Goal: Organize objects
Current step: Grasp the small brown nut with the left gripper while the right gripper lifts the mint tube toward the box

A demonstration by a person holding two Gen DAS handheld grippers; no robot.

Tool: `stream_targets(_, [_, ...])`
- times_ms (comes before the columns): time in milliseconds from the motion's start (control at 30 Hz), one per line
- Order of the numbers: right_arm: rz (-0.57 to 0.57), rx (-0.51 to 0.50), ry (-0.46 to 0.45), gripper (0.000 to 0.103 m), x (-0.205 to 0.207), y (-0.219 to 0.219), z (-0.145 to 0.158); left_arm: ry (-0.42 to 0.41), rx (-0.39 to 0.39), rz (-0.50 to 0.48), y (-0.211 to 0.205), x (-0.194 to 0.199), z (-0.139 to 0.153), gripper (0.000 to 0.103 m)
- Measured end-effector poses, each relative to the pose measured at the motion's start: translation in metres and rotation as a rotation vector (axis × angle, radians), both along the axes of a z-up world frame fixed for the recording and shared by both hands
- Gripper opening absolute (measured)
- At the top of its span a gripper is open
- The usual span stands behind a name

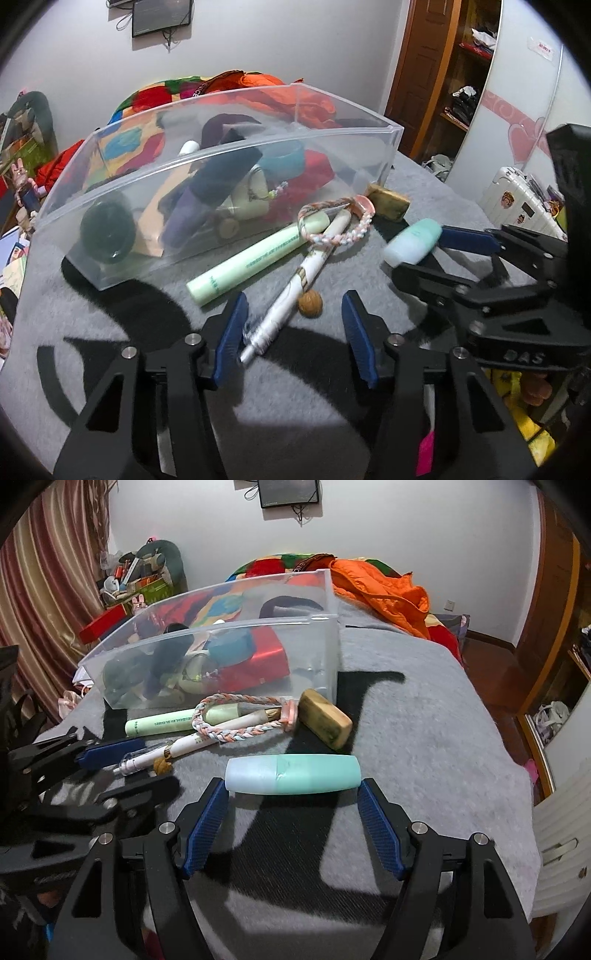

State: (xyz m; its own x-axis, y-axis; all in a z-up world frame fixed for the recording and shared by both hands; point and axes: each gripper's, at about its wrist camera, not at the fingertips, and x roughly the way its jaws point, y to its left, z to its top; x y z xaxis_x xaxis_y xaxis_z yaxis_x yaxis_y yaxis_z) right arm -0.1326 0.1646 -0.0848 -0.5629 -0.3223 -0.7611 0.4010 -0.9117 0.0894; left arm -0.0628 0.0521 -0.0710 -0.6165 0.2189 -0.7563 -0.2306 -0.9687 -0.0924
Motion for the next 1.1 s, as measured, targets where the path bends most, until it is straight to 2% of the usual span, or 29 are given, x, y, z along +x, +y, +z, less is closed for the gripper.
stream_targets(133, [-0.006, -0.002, 0.005, 0.069, 0.003, 0.002, 0.001, 0.009, -0.013, -0.002, 0.001, -0.003, -0.001, 0.035])
stream_targets(233, [-0.004, -0.008, 0.002, 0.069, 0.004, 0.003, 0.000, 0.008, -0.010, -0.013, -0.001, 0.000, 0.000, 0.033])
stream_targets(367, [-0.003, -0.015, 0.002, 0.069, 0.005, 0.005, 0.001, 0.017, -0.043, -0.031, -0.003, 0.013, 0.001, 0.029])
stream_targets(500, [0.000, -0.019, -0.002, 0.069, 0.005, 0.005, 0.001, 0.017, -0.063, -0.023, -0.014, 0.027, 0.002, 0.029])
stream_targets(733, [0.017, -0.016, -0.009, 0.069, 0.009, -0.002, -0.001, -0.012, -0.009, 0.013, -0.036, 0.043, 0.005, 0.030])
stream_targets(867, [0.024, -0.015, -0.006, 0.069, 0.011, -0.005, 0.001, -0.012, -0.007, 0.020, -0.032, 0.044, 0.004, 0.030])
stream_targets(967, [0.025, -0.018, -0.004, 0.069, 0.013, -0.005, 0.002, -0.021, 0.031, 0.010, -0.028, 0.038, 0.003, 0.030])
stream_targets(1100, [0.029, -0.020, 0.010, 0.069, 0.016, -0.006, 0.007, -0.008, 0.010, 0.011, -0.020, 0.031, 0.001, 0.028])
